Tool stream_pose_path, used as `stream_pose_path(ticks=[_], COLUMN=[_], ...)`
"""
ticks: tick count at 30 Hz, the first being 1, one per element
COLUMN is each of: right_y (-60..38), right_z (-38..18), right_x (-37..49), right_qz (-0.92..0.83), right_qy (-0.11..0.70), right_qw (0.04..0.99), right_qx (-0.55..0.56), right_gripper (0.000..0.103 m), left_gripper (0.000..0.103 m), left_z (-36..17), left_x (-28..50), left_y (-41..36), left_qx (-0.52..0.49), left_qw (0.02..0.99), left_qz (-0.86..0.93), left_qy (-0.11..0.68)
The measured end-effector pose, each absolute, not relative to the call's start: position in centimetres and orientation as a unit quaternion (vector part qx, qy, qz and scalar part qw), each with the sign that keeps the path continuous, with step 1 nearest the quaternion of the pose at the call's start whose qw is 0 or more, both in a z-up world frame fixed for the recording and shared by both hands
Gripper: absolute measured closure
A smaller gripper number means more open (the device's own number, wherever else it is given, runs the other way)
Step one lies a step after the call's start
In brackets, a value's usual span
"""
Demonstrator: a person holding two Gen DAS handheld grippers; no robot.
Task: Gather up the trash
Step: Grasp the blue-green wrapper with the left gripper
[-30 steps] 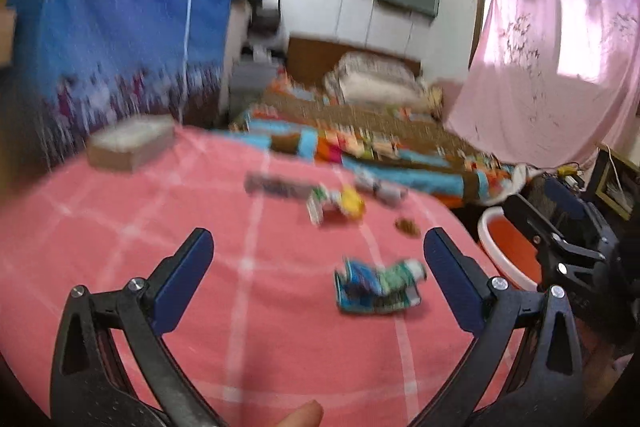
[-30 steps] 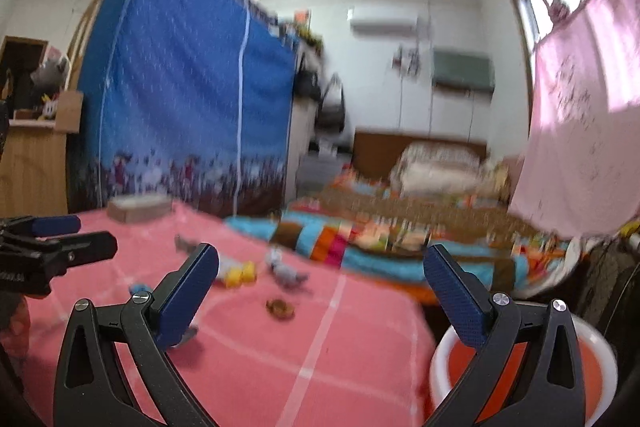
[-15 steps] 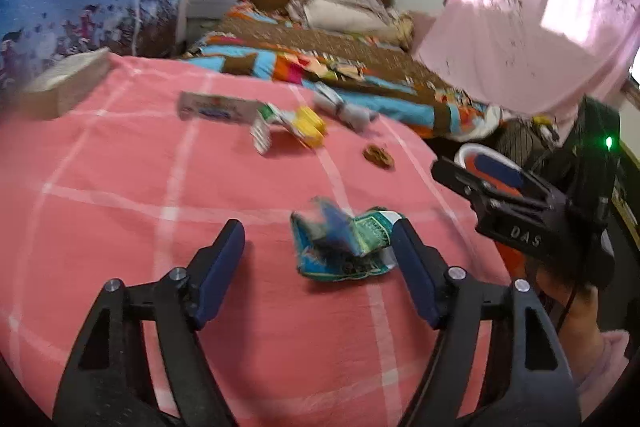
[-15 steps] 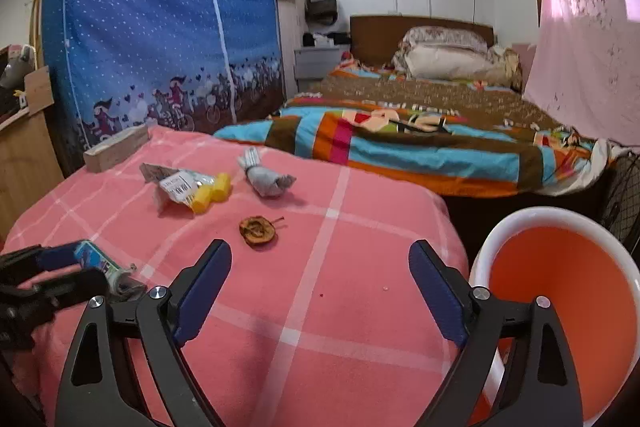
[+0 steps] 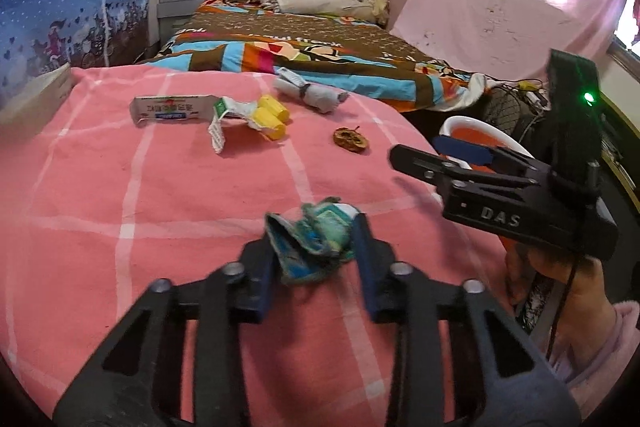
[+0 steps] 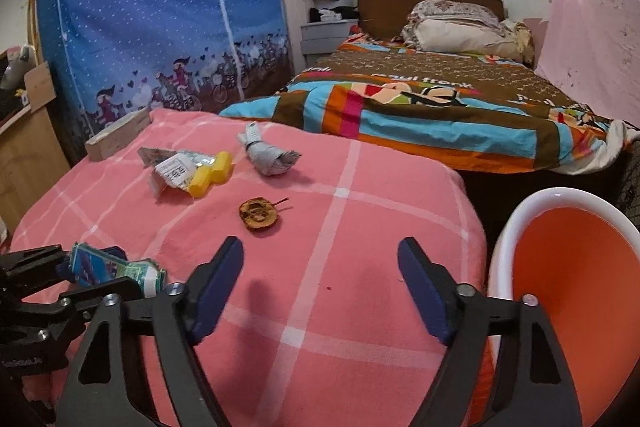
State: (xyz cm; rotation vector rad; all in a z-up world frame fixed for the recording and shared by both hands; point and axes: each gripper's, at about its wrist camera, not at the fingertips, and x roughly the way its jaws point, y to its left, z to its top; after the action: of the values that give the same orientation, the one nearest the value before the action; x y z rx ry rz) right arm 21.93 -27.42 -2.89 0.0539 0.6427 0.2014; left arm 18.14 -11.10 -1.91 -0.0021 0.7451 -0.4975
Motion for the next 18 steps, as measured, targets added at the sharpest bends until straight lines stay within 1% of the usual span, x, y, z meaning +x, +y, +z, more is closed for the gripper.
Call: stream_pose_path(ticks=[2,4,6,7,11,13,14,16,18], right_y=[-27.3,-27.1,-26.4,-26.0,-24.5,-24.1,-24.1,-24.1,-24.0], right_z=[-2.9,-2.9,-2.9,-2.9,-3.2,-3.2,-3.2,-3.2,-3.2], right_x=[22.4,22.8,23.4,23.7,24.8,25.4,25.7,26.1,26.0], right_qz=[0.122,0.134,0.14,0.143,0.142,0.142,0.142,0.142,0.142], right_qy=[0.324,0.331,0.339,0.345,0.364,0.368,0.37,0.374,0.372], right_qw=[0.937,0.933,0.929,0.926,0.92,0.919,0.918,0.916,0.917], right_qx=[0.043,0.053,0.05,0.045,0.016,0.012,0.015,0.021,0.019], right_gripper=[0.034,0.044,0.051,0.054,0.058,0.067,0.07,0.079,0.08], left_gripper=[0.075,0.084,0.088,0.089,0.092,0.092,0.092,0.093,0.093], left_z=[-1.8,-1.6,-1.5,-1.5,-1.1,-1.0,-0.9,-0.9,-0.9], left_x=[18.0,18.1,18.4,18.5,18.9,19.0,19.0,19.0,18.8], left_y=[-10.9,-10.5,-9.9,-9.7,-9.0,-8.3,-8.0,-7.4,-7.1], left_qx=[-0.005,-0.018,-0.034,-0.041,-0.057,-0.069,-0.075,-0.089,-0.096], left_qw=[0.902,0.903,0.902,0.903,0.911,0.916,0.918,0.922,0.925], left_qz=[-0.242,-0.242,-0.24,-0.236,-0.219,-0.208,-0.203,-0.193,-0.187], left_qy=[0.357,0.355,0.357,0.356,0.346,0.337,0.333,0.325,0.315])
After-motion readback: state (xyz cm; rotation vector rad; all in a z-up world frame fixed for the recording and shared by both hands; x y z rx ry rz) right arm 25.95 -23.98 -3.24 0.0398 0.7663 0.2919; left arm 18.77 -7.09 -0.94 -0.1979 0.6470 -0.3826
